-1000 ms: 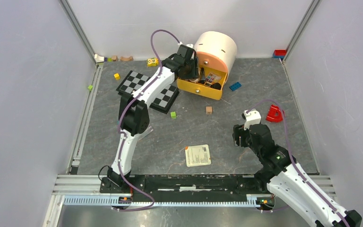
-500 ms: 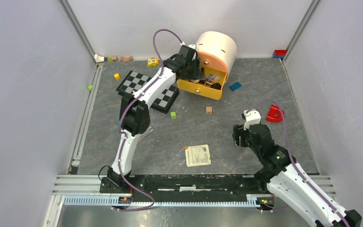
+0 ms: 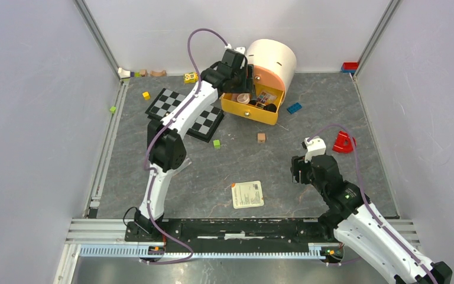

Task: Organize the makeup
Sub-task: Place the makeup in the drawer, then pick up the makeup from the center of the board.

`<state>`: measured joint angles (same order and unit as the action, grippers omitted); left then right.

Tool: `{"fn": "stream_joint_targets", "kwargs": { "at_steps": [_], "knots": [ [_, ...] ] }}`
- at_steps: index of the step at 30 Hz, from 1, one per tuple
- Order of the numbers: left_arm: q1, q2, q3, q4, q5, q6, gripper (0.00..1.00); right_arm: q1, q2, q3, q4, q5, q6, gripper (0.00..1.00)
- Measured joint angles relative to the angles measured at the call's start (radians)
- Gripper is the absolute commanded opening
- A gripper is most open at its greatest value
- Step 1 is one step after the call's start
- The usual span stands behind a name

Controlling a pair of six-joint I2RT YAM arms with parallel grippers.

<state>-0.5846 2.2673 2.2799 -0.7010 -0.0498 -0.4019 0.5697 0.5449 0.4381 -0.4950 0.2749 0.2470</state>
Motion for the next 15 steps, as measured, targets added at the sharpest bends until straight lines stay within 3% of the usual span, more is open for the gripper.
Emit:
{"fn": "stream_joint_targets", "kwargs": {
  "at_steps": [8, 15],
  "knots": [
    [0.000, -0.246, -0.090, 0.033, 0.006, -0.001, 0.73, 0.000, 0.016, 0.000, 0.000, 0.008, 0.003, 0.71],
    [-0.002, -0.632, -0.467, 0.175, 0.008, -0.069, 0.71, 0.000, 0.059, 0.020, -0.007, 0.040, 0.025, 0.70]
  ]
}}
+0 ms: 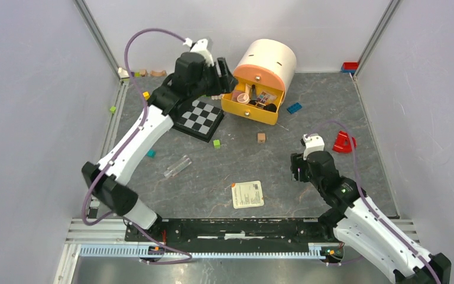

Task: Organize the makeup
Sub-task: Pick up the makeup from the center of the board.

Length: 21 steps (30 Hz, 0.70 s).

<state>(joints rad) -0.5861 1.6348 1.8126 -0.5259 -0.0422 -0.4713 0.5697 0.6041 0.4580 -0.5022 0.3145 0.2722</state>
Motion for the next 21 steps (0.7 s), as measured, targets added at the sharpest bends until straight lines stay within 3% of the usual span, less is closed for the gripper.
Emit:
{"fn": "stream_joint_targets", "kwargs": {
  "at_steps": [5, 12, 15, 21],
  "knots": [
    [-0.001, -0.210, -0.386, 0.081, 0.024, -0.092, 0.65, 0.000, 0.109, 0.023, 0.024, -0.086, 0.055, 0.68],
    [-0.028, -0.377, -0.872, 0.077, 0.078, -0.186, 0.58, 0.000, 0.222, -0.034, 0.163, -0.330, 0.159, 0.66],
    [-0.086, -0.448, -1.004, 0.085, 0.090, -0.220, 0.55, 0.000, 0.250, -0.088, 0.219, -0.407, 0.201, 0.65],
    [-0.253, -0.465, -1.085, 0.153, 0.118, -0.245, 0.49, 0.000, 0.277, -0.159, 0.296, -0.499, 0.260, 0.65]
  ]
}}
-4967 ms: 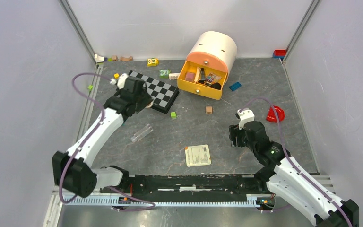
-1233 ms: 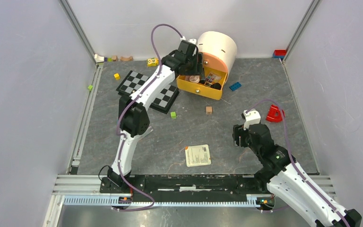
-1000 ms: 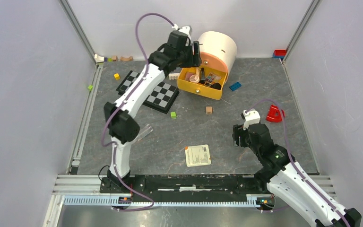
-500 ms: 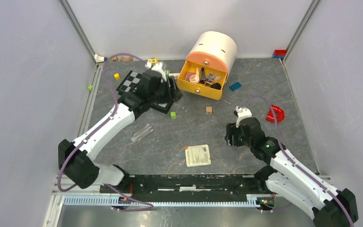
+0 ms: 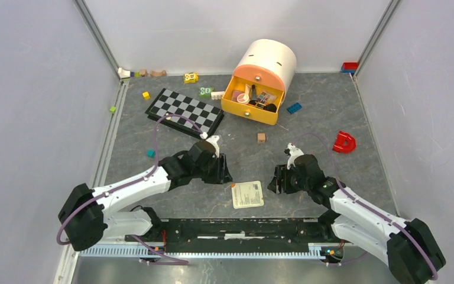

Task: Organize the makeup
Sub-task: Pick up the makeup from the center of the board.

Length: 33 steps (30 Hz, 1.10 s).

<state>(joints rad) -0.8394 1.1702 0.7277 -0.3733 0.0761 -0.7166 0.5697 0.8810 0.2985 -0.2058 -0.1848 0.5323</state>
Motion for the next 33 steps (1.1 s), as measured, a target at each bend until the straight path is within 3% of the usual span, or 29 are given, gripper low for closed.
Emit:
{"fn": "stream_joint_targets", "kwargs": {
  "at_steps": [19, 33],
  "knots": [
    [-0.217, 0.127, -0.125, 0.178, 0.096, -0.018, 0.40, 0.005, 0.126, -0.026, 0.209, -0.069, -0.008, 0.66],
    [-0.245, 0.259, -0.131, 0.285, 0.103, -0.018, 0.38, 0.005, 0.157, -0.024, 0.251, -0.068, -0.019, 0.66]
  ]
}}
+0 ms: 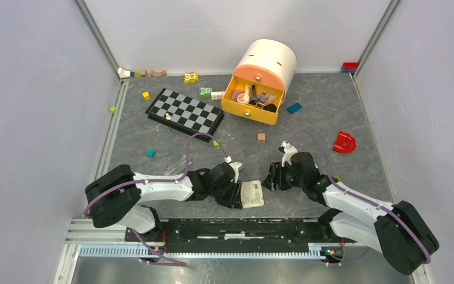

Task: Organize the makeup
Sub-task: Pick up the makeup from the center of the board.

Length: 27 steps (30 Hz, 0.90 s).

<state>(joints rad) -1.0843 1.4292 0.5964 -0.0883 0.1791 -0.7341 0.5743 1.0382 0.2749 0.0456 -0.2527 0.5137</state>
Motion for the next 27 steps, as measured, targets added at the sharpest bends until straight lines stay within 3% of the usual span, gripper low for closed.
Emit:
{"fn": "stream_joint_targets", "kwargs": {
  "at_steps": [9, 27],
  "knots": [
    [-0.003, 0.044, -0.005, 0.090, 0.034, -0.001, 0.37, 0.000, 0.036, 0.000, 0.053, -0.014, -0.006, 0.66],
    [-0.006, 0.065, -0.011, 0.137, 0.042, -0.001, 0.34, 0.000, 0.201, -0.018, 0.298, -0.218, 0.015, 0.64]
  ]
}}
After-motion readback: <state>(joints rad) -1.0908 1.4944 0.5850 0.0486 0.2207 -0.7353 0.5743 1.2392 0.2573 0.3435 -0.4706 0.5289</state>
